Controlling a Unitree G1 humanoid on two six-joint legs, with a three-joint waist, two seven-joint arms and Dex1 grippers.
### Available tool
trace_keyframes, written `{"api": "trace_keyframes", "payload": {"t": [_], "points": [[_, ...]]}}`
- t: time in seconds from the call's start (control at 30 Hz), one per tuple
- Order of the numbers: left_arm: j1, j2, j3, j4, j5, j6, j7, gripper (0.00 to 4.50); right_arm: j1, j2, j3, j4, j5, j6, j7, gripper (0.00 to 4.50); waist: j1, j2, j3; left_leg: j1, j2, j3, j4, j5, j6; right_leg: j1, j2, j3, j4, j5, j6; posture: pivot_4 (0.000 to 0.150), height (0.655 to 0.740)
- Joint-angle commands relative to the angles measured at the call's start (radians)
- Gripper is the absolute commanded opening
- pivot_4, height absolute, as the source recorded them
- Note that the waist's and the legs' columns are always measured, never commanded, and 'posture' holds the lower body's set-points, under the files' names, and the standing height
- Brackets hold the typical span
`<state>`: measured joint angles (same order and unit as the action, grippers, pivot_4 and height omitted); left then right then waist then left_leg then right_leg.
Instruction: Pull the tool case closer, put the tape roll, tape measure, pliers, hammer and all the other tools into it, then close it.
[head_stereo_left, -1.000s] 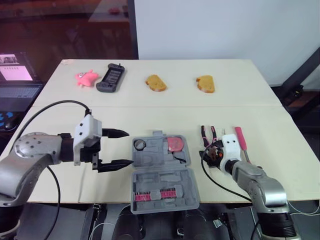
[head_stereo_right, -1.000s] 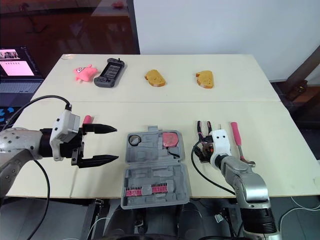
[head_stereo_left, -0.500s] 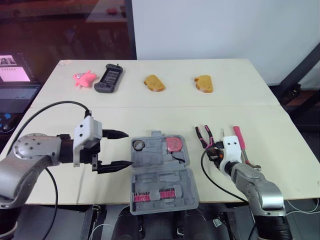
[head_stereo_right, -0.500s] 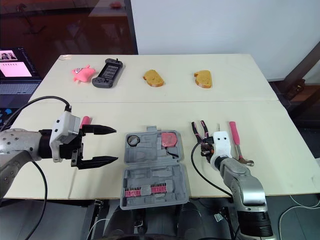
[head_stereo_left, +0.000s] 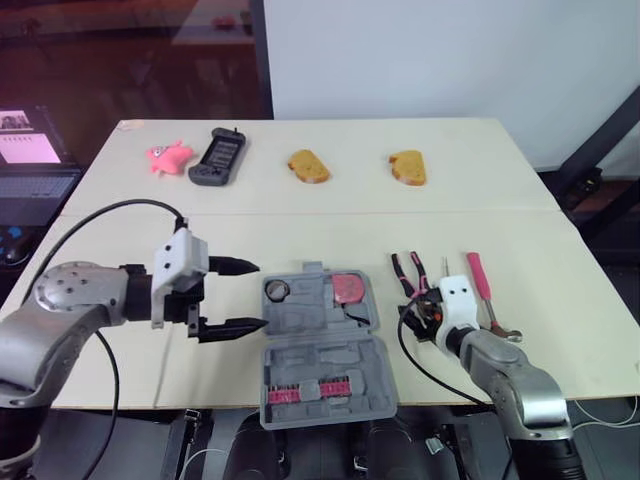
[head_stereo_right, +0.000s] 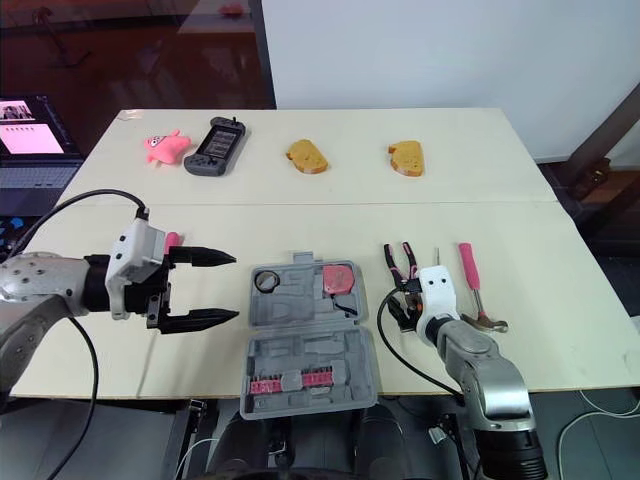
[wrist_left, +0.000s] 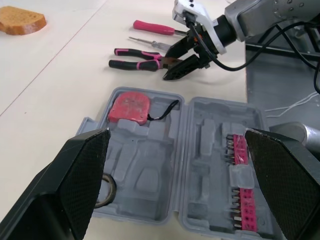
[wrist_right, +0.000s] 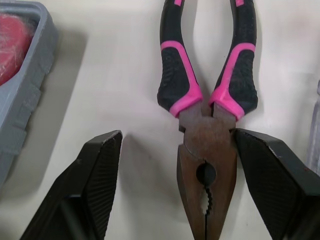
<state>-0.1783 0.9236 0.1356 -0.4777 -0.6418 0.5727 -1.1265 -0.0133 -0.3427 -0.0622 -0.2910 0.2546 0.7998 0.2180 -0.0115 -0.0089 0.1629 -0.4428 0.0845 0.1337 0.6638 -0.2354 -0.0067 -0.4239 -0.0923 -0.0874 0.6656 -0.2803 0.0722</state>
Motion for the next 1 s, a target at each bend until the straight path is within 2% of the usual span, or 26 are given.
{"api": "trace_keyframes", "payload": {"t": [0.03,0.13,0.23,0.37,0.83,1.0], "points": [[-0.020,-0.001,0.005,-0.011,-0.003,-0.020,0.001,4.50,0.016,-0.005,-0.015,-0.013,-0.011,0.008,-0.005,3.84,0.000,0.000,0.000,0.000,0.000,0.000,0.000,0.000,0.000,0.000,0.000,0.000,0.000,0.000,0.000,0.150,0.7188],[-0.020,0.002,0.006,-0.011,-0.003,-0.020,-0.001,4.50,0.025,0.002,-0.024,-0.015,-0.010,0.006,-0.010,3.84,0.001,0.000,0.000,0.000,0.000,0.000,0.000,0.000,0.000,0.000,0.000,0.000,0.000,0.000,0.000,0.150,0.7188],[-0.023,0.002,0.005,-0.009,-0.004,-0.019,0.001,4.50,0.028,0.012,-0.034,-0.006,-0.012,-0.010,-0.020,3.08,0.001,0.000,0.000,0.000,0.000,0.000,0.000,0.000,0.000,0.000,0.000,0.000,0.000,0.000,0.000,0.150,0.7188],[-0.029,0.000,-0.003,-0.005,-0.001,-0.021,0.004,4.50,0.023,0.026,-0.049,0.021,-0.018,-0.046,-0.028,1.04,-0.001,0.000,0.000,0.000,0.000,0.000,0.000,0.000,0.000,0.000,0.000,0.000,0.000,0.000,0.000,0.150,0.7188],[0.006,-0.011,0.008,0.010,0.008,-0.040,0.010,4.50,-0.042,-0.033,-0.077,0.000,0.005,-0.041,0.038,0.95,-0.002,0.000,0.000,0.000,0.000,0.000,0.000,0.000,0.000,-0.001,0.000,0.000,0.000,0.000,0.000,0.150,0.7188],[0.024,-0.018,0.009,0.004,0.013,-0.049,0.016,4.50,-0.035,-0.068,-0.008,0.028,-0.010,-0.019,0.099,0.95,-0.001,0.000,0.000,0.000,0.000,0.000,0.000,0.000,0.000,0.000,0.000,0.000,0.000,0.000,0.000,0.150,0.7188]]}}
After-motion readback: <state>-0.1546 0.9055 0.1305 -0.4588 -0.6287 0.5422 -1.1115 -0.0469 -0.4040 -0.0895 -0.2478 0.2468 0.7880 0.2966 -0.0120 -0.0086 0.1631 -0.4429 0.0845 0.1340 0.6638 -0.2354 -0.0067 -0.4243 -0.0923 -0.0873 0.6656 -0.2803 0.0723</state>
